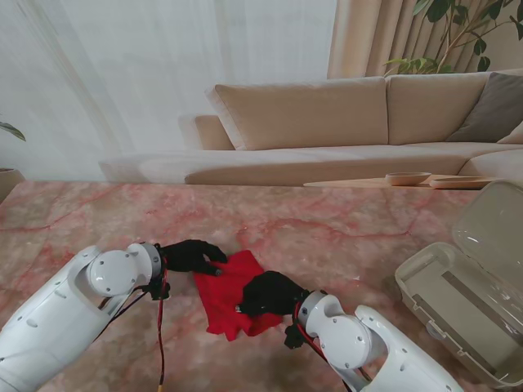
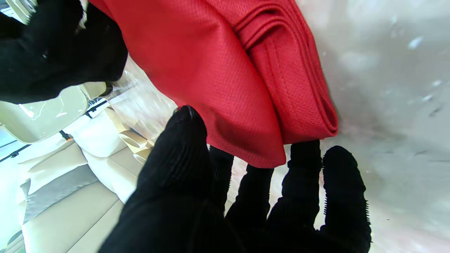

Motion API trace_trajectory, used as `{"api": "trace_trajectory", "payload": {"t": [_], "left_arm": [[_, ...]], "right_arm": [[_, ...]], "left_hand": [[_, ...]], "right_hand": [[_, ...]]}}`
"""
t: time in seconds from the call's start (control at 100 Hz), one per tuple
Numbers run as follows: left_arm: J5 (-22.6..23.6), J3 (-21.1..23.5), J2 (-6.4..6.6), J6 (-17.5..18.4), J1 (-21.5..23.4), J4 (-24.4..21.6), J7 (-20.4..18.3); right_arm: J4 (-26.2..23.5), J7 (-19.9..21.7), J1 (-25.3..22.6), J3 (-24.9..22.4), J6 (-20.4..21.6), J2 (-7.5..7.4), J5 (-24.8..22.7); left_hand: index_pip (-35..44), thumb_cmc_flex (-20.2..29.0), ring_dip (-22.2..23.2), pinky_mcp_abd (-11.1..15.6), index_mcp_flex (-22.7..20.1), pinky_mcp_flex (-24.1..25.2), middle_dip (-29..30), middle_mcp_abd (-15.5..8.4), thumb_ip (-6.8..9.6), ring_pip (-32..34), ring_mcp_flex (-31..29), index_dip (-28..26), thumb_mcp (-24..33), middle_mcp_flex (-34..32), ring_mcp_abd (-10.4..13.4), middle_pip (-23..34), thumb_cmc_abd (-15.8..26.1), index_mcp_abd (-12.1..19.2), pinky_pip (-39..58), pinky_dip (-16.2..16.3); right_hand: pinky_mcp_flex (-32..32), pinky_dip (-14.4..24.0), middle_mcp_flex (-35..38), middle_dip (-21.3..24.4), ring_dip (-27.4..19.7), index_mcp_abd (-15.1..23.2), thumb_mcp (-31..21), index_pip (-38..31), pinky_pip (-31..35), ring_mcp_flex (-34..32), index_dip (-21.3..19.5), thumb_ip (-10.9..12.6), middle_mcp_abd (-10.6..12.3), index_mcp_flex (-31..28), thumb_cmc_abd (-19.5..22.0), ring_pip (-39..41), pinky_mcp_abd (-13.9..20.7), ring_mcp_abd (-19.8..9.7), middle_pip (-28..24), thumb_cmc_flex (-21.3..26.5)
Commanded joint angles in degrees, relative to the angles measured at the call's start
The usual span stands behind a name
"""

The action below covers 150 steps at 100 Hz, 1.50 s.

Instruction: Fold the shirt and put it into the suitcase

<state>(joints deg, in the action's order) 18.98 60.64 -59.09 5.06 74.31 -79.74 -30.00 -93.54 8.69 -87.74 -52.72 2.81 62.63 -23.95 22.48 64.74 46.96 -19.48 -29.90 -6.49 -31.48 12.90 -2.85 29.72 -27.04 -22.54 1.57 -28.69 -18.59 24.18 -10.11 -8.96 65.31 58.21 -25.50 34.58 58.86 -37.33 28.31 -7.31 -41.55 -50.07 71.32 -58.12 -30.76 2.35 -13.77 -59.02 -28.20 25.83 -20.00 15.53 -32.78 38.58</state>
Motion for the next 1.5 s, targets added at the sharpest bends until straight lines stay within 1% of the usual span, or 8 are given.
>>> {"api": "trace_trajectory", "payload": {"t": [0.0, 0.13, 0.47, 0.75, 0.89, 1.06, 1.29, 1.49], "left_arm": [[0.1, 1.0, 0.79, -1.4, 2.6, -1.7, -1.1], [1.0, 3.3, 1.19, -3.0, 6.2, -4.8, -1.9], [4.4, 10.0, 2.37, -5.3, 15.7, -13.4, -5.4], [4.7, 13.8, 2.53, -11.7, 22.9, -20.1, -6.5], [4.5, 15.5, 2.44, -13.8, 25.6, -22.9, -6.3], [6.2, 17.9, 2.48, -13.8, 27.8, -26.2, -6.7], [9.6, 21.1, 2.09, -12.5, 30.1, -30.4, -5.2], [10.2, 21.5, 1.14, -10.8, 30.9, -32.0, -0.4]], "right_arm": [[1.5, 1.2, 0.6, -0.2, 1.5, -0.74, -1.5], [2.4, -0.4, 1.4, -0.2, 3.5, -0.75, -4.9], [2.7, -0.4, 1.7, -1.0, 1.9, -0.79, -6.2], [2.3, 0.0, 1.3, -2.0, 1.8, -1.22, -9.2], [1.5, 0.2, 0.9, -2.7, 1.8, -1.33, -9.8], [-1.4, -0.4, -1.1, -4.8, 1.3, -1.25, -10.3], [-7.7, -1.3, -5.3, -8.1, 0.7, -1.24, -12.3], [-11.1, -2.1, -8.0, -8.8, -0.2, -1.05, -11.7]], "left_hand": [[0.3, 0.6, 0.8, -0.1, 0.8, -0.3, 1.0, 0.6, 0.99, 2.7, -1.5, 0.0, -2.3, 0.2, -1.4, 0.7, 3.2, 0.3, 2.1, 1.1], [-0.3, 0.2, 0.6, -0.1, 0.5, 0.2, 1.4, 0.9, 0.93, 2.4, -1.0, 0.2, -2.4, 0.2, -1.5, 0.2, 3.6, 0.1, 1.9, 0.9], [-2.6, -0.9, 0.5, 0.0, 0.3, 0.9, 2.2, 1.6, 0.67, 2.1, -0.2, 0.7, -2.9, 0.2, -2.5, -1.1, 5.1, -0.4, 1.5, 0.5], [-6.0, -3.6, 0.7, -0.3, 1.0, 1.4, 2.6, 3.3, 0.10, 2.2, 0.6, 1.3, -3.7, 0.5, -3.9, -2.4, 8.9, -1.2, 1.1, 0.2], [-7.1, -4.8, 0.8, -0.6, 0.8, 1.7, 2.7, 3.9, -0.04, 2.3, 0.8, 1.4, -4.0, 0.4, -4.6, -2.9, 10.1, -1.6, 0.9, 0.0], [-8.4, -5.6, 0.6, -0.6, 0.5, 1.9, 2.8, 4.2, -0.11, 2.0, 1.1, 1.4, -4.0, 0.3, -4.7, -3.4, 10.7, -1.8, 0.7, -0.2], [-9.3, -6.0, 0.3, -0.6, 0.0, 1.9, 2.8, 4.3, -0.14, 1.7, 1.0, 1.1, -4.0, 0.0, -4.6, -3.9, 10.8, -1.9, 0.5, -0.4], [-9.5, -6.1, -0.2, -0.8, -0.8, 2.0, 2.8, 4.2, -0.17, 1.0, 1.3, 0.8, -4.0, -0.4, -4.5, -4.1, 10.5, -1.9, -0.2, -0.9]], "right_hand": [[1.7, -2.1, -1.3, 1.0, -3.5, 2.3, 0.7, 0.1, -3.7, 2.8, 0.9, -3.2, 1.1, 1.1, 0.1, -4.6, -2.6, -1.7, 1.0, -0.9], [1.6, -1.4, -1.2, 1.3, -3.4, 3.2, -1.0, -1.1, -4.3, 2.5, 1.5, -3.7, 1.7, 1.5, -1.0, -5.2, -2.3, -2.5, 1.5, -1.5], [1.5, -1.1, -1.6, 1.5, -3.4, 3.1, -1.4, -1.1, -4.5, 2.9, 2.3, -3.8, 1.7, 2.0, -1.3, -5.6, -2.2, -2.7, 1.9, -1.5], [1.4, -1.0, -1.6, 1.7, -3.6, 3.9, -2.0, -1.8, -4.9, 2.9, 2.8, -4.0, 2.1, 2.5, -2.2, -5.9, -1.7, -3.4, 2.0, -1.4], [1.4, -1.0, -1.7, 1.9, -3.7, 3.9, -2.1, -2.0, -5.1, 3.0, 3.1, -4.2, 2.3, 2.7, -2.4, -6.1, -1.3, -3.6, 2.2, -1.6], [1.5, -1.1, -2.3, 2.1, -3.9, 3.6, -2.0, -1.9, -5.5, 3.5, 3.5, -4.4, 1.8, 3.6, -2.4, -6.4, -0.9, -3.3, 2.6, -1.8], [2.4, -0.8, -3.7, 2.4, -2.5, 2.4, -0.7, -0.2, -6.3, 4.2, 3.1, -4.3, 1.0, 5.7, -1.4, -5.1, -1.6, -1.5, 3.5, -2.2], [2.0, 0.6, -3.8, 2.3, -0.8, 1.9, 0.4, 1.0, -5.3, 3.7, 2.7, -4.1, 0.5, 6.7, -0.4, -3.2, -1.6, -0.9, 3.6, -1.4]]}}
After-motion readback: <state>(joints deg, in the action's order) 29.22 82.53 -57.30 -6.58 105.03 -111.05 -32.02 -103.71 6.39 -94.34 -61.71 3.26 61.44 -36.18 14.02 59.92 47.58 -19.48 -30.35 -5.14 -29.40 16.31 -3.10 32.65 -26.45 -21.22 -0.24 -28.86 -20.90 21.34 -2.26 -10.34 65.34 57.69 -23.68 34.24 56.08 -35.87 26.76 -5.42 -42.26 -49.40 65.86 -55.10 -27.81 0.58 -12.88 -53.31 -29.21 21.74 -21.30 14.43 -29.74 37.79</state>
